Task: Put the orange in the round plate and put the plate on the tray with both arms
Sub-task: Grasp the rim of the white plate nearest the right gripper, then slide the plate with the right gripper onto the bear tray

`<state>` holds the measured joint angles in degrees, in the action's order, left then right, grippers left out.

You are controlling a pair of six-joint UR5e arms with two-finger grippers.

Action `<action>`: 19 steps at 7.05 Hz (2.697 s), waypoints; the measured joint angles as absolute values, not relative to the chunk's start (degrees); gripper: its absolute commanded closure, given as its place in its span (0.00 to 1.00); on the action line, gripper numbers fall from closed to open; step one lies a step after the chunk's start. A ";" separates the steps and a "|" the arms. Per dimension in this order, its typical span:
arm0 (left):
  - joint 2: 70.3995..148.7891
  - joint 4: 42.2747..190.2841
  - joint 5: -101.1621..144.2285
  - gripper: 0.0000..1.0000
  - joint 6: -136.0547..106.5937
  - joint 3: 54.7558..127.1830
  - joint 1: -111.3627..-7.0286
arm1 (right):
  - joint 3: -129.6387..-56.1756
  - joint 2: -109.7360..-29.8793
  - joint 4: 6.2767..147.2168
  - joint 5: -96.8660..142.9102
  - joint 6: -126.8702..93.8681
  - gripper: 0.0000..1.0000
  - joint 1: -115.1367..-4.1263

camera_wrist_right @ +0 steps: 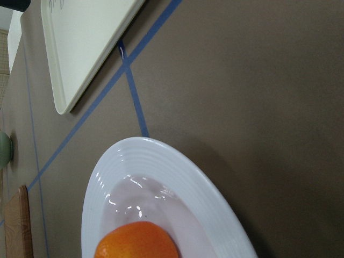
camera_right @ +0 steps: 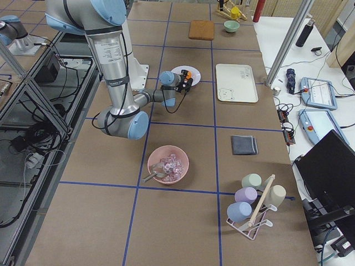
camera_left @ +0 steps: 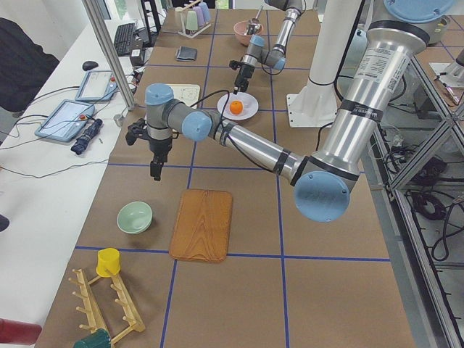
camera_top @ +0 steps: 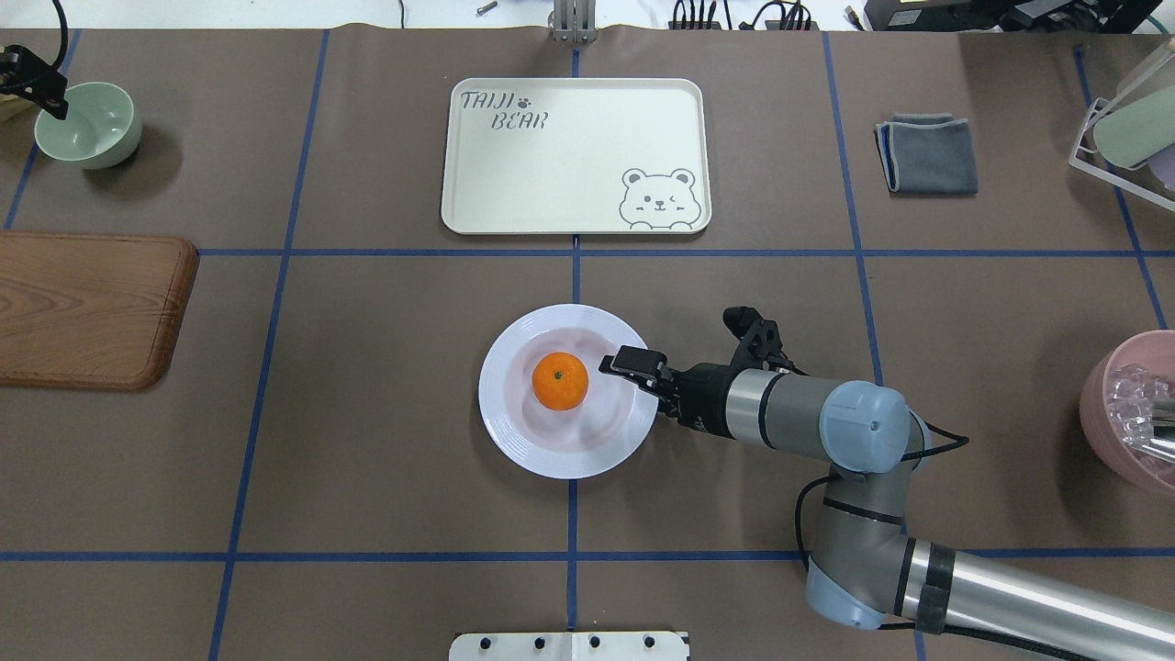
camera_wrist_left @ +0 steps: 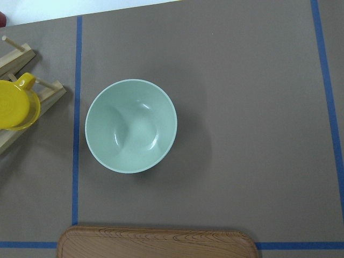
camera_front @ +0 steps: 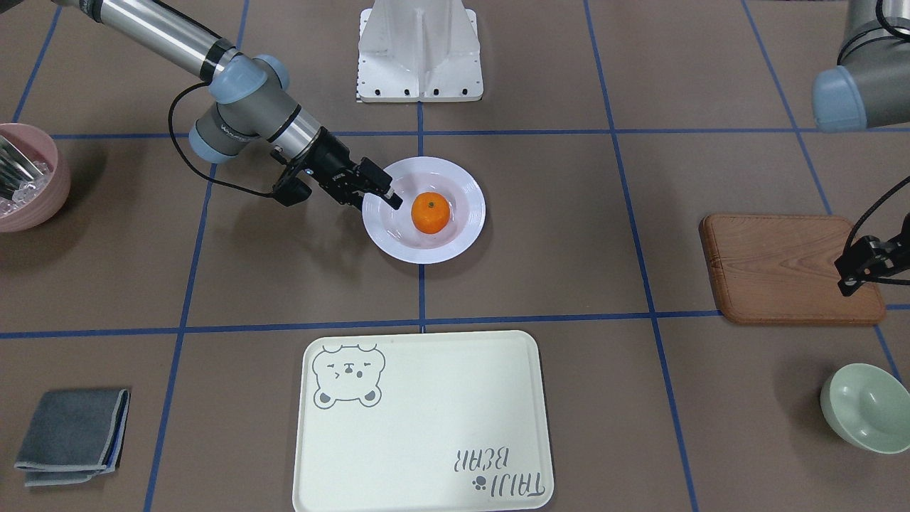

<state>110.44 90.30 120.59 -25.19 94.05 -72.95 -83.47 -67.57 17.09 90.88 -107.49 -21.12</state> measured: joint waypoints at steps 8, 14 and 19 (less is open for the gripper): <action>110.31 90.26 120.41 0.01 -25.22 94.03 -72.86 | -83.22 -66.07 16.82 90.85 -109.06 0.63 -20.48; 110.15 90.32 120.19 0.01 -25.28 93.99 -72.83 | -83.63 -65.81 13.56 88.89 -110.98 1.00 -20.48; 110.19 90.41 120.15 0.01 -25.33 93.52 -72.69 | -83.56 -64.20 9.32 83.35 -111.12 1.00 -21.55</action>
